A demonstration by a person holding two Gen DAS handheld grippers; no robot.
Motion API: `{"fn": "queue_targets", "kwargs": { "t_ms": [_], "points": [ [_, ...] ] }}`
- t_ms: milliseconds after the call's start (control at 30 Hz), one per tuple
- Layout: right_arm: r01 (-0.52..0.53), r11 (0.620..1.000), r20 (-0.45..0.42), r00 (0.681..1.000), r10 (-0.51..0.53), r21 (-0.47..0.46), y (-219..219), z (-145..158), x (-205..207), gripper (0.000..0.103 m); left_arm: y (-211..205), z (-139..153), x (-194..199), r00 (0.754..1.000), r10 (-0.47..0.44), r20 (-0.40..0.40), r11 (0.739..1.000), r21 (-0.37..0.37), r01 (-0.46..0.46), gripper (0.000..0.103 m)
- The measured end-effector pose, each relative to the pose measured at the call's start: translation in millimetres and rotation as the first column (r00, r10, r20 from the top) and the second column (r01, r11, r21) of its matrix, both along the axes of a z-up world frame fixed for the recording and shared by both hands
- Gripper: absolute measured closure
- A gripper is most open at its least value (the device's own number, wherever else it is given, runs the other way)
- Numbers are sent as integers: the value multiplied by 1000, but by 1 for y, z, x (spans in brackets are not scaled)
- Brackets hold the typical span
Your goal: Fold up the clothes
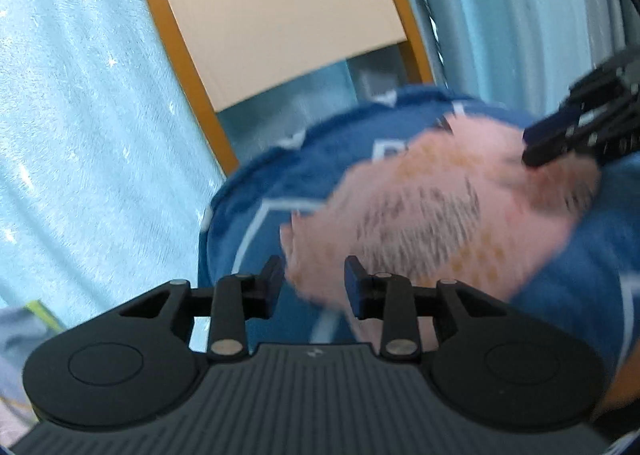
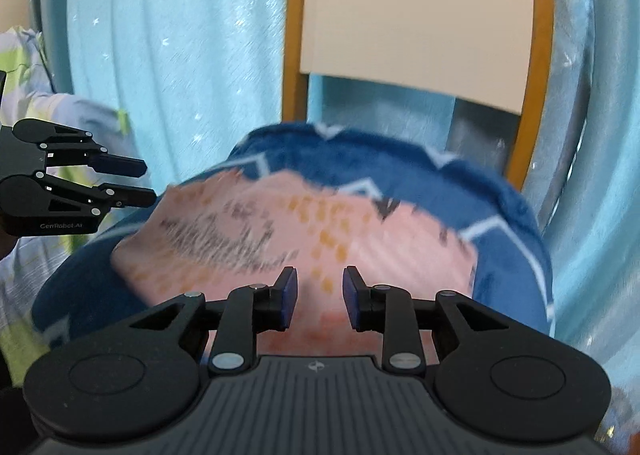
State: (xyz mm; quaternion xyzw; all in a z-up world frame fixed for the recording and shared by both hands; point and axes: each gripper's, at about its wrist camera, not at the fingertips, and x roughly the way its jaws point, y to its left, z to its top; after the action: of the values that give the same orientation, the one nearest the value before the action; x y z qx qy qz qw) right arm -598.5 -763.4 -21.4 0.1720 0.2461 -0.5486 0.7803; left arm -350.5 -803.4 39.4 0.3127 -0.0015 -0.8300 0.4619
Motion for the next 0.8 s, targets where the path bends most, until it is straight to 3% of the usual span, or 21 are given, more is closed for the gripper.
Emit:
{"fn": "queue_targets", "kwargs": {
  "t_ms": [100, 167, 233, 433, 500, 667, 800],
  "points": [
    [9, 1000, -2, 1000, -9, 24, -26, -6, 4, 74, -26, -10, -10, 999, -8, -51, 995, 95, 12, 74],
    [4, 998, -10, 1000, -4, 63, -43, -15, 3, 74, -42, -22, -9, 999, 19, -40, 989, 145, -13, 75],
    [14, 996, -28, 1000, -11, 88, -59, -25, -4, 74, -51, -32, -2, 998, 55, -6, 989, 135, -54, 75],
    [141, 988, -36, 990, -139, 67, -78, -27, -42, 74, -63, -33, 24, 994, 108, -20, 987, 126, -104, 72],
    [173, 983, -13, 985, -172, 56, -74, -22, -50, 73, -57, -27, 22, 993, 120, -15, 990, 81, -119, 78],
    [171, 984, 58, 983, -173, 41, -39, -13, -53, 72, -26, -13, 14, 990, 75, -117, 996, 66, -68, 78],
    [182, 981, 104, 977, -188, 61, -5, -19, -52, 68, 0, -28, -2, 997, 24, -69, 996, 83, -18, 77]
  ]
}}
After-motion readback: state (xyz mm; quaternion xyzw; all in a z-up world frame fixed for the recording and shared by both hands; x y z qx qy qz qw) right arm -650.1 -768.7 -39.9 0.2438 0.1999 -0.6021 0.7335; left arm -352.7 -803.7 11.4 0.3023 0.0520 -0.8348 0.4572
